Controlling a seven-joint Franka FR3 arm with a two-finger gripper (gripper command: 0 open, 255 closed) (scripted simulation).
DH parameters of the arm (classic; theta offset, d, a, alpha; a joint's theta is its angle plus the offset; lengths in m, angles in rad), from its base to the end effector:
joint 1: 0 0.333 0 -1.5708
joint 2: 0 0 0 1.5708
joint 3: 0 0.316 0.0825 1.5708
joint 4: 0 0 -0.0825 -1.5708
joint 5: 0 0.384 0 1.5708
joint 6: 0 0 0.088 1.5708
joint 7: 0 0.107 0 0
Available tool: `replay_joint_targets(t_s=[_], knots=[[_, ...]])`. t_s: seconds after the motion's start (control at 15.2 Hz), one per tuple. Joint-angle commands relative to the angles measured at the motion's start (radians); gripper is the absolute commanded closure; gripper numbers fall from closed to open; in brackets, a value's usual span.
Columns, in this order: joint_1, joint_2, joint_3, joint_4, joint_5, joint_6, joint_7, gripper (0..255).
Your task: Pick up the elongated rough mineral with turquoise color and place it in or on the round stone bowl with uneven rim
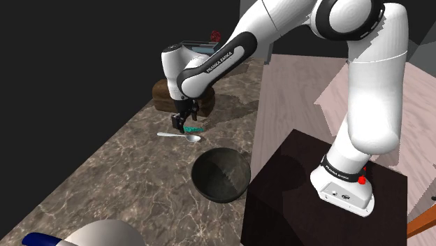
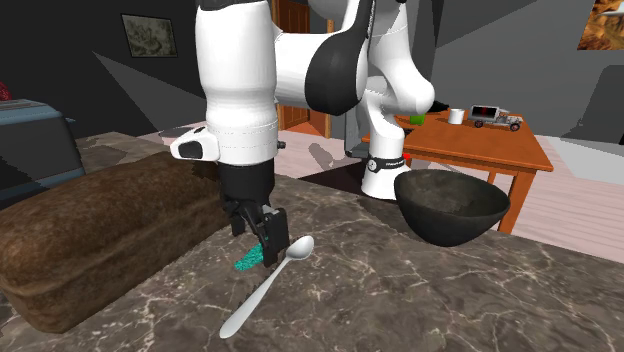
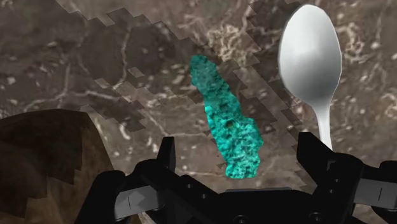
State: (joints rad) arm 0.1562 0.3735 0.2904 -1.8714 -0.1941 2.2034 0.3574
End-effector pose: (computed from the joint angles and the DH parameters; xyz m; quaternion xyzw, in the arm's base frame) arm 0.5734 0.2555 0.3202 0.9952 0.0939 0.0000 0.0273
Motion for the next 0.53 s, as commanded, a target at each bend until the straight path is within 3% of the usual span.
replay_joint_targets(t_s=[0.0,0.07,0.46], knots=[[0.000,0.000,0.000,0.000,0.000,0.000,0.000,0],[0.000,0.000,0.000,0.000,0.000,0.000,0.000,255],[0.000,0.000,0.000,0.000,0.000,0.000,0.000,255]])
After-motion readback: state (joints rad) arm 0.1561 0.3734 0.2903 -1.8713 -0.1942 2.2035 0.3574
